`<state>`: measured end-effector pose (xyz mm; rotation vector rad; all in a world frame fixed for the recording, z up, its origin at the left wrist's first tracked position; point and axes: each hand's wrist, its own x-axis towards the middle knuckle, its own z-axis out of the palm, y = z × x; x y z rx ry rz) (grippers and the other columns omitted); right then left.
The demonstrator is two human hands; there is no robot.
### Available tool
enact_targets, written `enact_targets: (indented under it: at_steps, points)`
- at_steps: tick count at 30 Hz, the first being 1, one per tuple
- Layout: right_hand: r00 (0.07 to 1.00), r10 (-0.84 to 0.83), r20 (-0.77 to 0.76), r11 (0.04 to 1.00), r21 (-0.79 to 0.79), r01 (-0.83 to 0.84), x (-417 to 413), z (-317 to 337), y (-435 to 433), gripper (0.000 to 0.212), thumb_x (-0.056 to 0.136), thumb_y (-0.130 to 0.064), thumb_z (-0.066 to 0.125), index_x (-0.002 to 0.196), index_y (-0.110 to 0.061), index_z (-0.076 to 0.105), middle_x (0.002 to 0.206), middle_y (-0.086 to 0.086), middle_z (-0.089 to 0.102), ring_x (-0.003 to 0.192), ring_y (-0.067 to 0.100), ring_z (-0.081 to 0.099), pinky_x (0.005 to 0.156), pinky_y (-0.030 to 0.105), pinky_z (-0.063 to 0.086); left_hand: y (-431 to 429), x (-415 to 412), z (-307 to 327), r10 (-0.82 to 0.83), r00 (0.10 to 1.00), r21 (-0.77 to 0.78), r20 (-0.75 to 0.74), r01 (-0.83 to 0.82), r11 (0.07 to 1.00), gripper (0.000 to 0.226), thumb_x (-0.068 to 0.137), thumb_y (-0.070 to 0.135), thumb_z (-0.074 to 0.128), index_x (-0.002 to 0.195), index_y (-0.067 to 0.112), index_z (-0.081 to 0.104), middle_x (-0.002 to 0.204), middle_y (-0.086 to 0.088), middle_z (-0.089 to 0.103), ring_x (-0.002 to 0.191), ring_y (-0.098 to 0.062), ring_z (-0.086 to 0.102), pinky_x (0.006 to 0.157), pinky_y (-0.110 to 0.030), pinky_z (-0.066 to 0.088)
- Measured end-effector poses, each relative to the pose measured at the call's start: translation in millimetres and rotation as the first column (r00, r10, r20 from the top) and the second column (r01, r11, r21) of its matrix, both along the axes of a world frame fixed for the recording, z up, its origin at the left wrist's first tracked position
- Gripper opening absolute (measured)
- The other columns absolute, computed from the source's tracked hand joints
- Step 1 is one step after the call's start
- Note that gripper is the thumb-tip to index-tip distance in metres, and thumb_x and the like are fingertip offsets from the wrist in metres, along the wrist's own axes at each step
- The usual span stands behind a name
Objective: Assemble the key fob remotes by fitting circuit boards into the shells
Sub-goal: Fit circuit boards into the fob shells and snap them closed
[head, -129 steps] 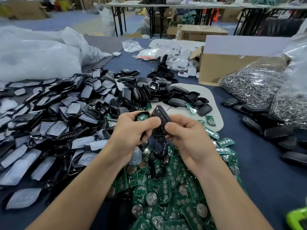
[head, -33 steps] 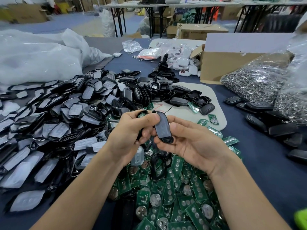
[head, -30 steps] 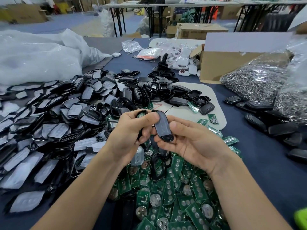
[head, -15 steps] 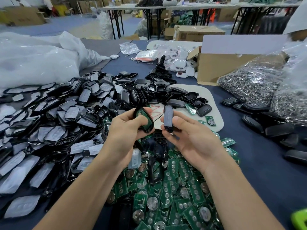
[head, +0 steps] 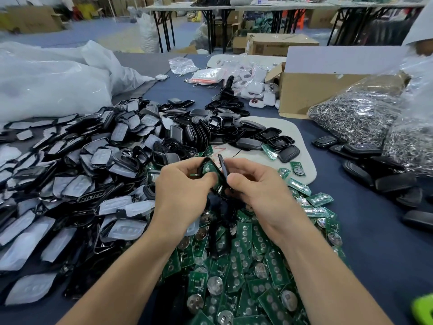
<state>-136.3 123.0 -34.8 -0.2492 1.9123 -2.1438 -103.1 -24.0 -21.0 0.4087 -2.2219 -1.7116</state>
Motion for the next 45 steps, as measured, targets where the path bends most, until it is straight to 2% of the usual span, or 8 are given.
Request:
enact_targets:
  at_steps: [7, 11, 19, 24, 34, 38, 42, 45]
  points:
    - [0.989, -0.047, -0.143, 0.990, 0.124, 0.065, 0.4, -0.8, -0.9, 0.036, 0.095, -0.002, 0.065, 0.112, -0.031, 0.078, 0.101, -0.007, 0.079, 0.101, 0.017, 0.073, 0.094, 0.038, 0.061, -2.6, -2.7, -4.6, -0.172, 0.985, 0.149, 0.028, 0.166, 0.975, 0.054, 0.085, -0.007, 0.071, 0.123, 0.031, 0.077, 0.104, 0.010, 0.081, 0.093, -0.010, 0.078, 0.072, -0.026, 0.063]
    - [0.987, -0.050, -0.151, 0.989, 0.130, 0.070, 1.8, 1.3, -0.7, 0.037, 0.094, -0.001, 0.067, 0.111, -0.031, 0.079, 0.099, -0.008, 0.079, 0.097, 0.014, 0.073, 0.091, 0.030, 0.060, -4.3, -5.3, -5.9, -0.142, 0.989, 0.110, 0.045, 0.136, 0.985, 0.051, 0.084, -0.006, 0.073, 0.118, 0.030, 0.079, 0.114, 0.005, 0.079, 0.099, -0.015, 0.077, 0.080, -0.038, 0.064]
    - [0.973, 0.016, -0.232, 0.966, 0.255, 0.045, 5.4, 0.8, -3.3, 0.034, 0.090, -0.004, 0.070, 0.114, -0.026, 0.079, 0.095, -0.016, 0.078, 0.089, 0.000, 0.070, 0.080, 0.015, 0.054, -7.7, -4.1, -5.3, -0.194, 0.979, 0.218, 0.057, 0.178, 0.960, 0.048, 0.086, -0.016, 0.067, 0.118, 0.019, 0.077, 0.095, 0.000, 0.082, 0.085, -0.014, 0.079, 0.066, -0.022, 0.061]
    - [0.977, -0.010, -0.211, 0.955, 0.288, 0.072, 2.8, 2.1, 0.6, 0.034, 0.090, -0.006, 0.071, 0.120, -0.023, 0.078, 0.102, -0.011, 0.079, 0.097, 0.007, 0.071, 0.094, 0.032, 0.057, -16.1, -3.9, -2.1, -0.407, 0.912, 0.352, 0.057, 0.363, 0.863, 0.059, 0.089, -0.023, 0.061, 0.132, 0.018, 0.065, 0.115, -0.006, 0.079, 0.099, -0.017, 0.077, 0.081, -0.026, 0.062]
    - [0.966, -0.012, -0.258, 0.910, 0.397, 0.117, 3.0, 2.3, 7.9, 0.046, 0.075, -0.007, 0.083, 0.113, -0.034, 0.080, 0.098, -0.021, 0.077, 0.096, -0.006, 0.069, 0.086, 0.016, 0.055, -16.0, -5.4, -7.1, -0.409, 0.912, 0.190, 0.037, 0.395, 0.899, 0.068, 0.085, -0.025, 0.063, 0.142, 0.012, 0.061, 0.123, -0.003, 0.077, 0.113, -0.014, 0.073, 0.087, -0.023, 0.058]
    - [0.943, -0.078, -0.322, 0.882, 0.419, 0.216, 5.7, 2.4, 7.0, 0.045, 0.075, -0.006, 0.084, 0.109, -0.036, 0.081, 0.096, -0.020, 0.077, 0.090, -0.004, 0.070, 0.079, 0.014, 0.055, -16.4, -5.8, -6.7, -0.396, 0.917, 0.177, 0.033, 0.385, 0.906, 0.057, 0.089, -0.007, 0.073, 0.136, 0.024, 0.069, 0.129, -0.001, 0.074, 0.127, -0.015, 0.066, 0.098, -0.032, 0.057]
    - [0.936, -0.118, -0.331, 0.882, 0.399, 0.252, 8.9, -0.5, 3.1, 0.045, 0.074, 0.001, 0.081, 0.105, -0.032, 0.081, 0.091, -0.014, 0.078, 0.060, 0.005, 0.068, 0.056, 0.014, 0.050, -12.1, -5.3, -8.0, -0.336, 0.942, 0.215, 0.013, 0.326, 0.921, 0.042, 0.092, -0.009, 0.069, 0.129, 0.011, 0.072, 0.101, -0.005, 0.082, 0.098, -0.017, 0.079, 0.078, -0.023, 0.062]
    - [0.910, -0.105, -0.401, 0.863, 0.417, 0.284, 11.0, 1.6, 0.4, 0.047, 0.075, 0.000, 0.082, 0.108, -0.033, 0.081, 0.101, -0.015, 0.077, 0.078, 0.001, 0.071, 0.074, 0.017, 0.055, -11.9, -4.9, -6.0, -0.333, 0.943, 0.237, -0.001, 0.324, 0.916, 0.040, 0.092, -0.012, 0.068, 0.124, 0.011, 0.074, 0.099, -0.005, 0.082, 0.092, -0.015, 0.079, 0.077, -0.023, 0.062]
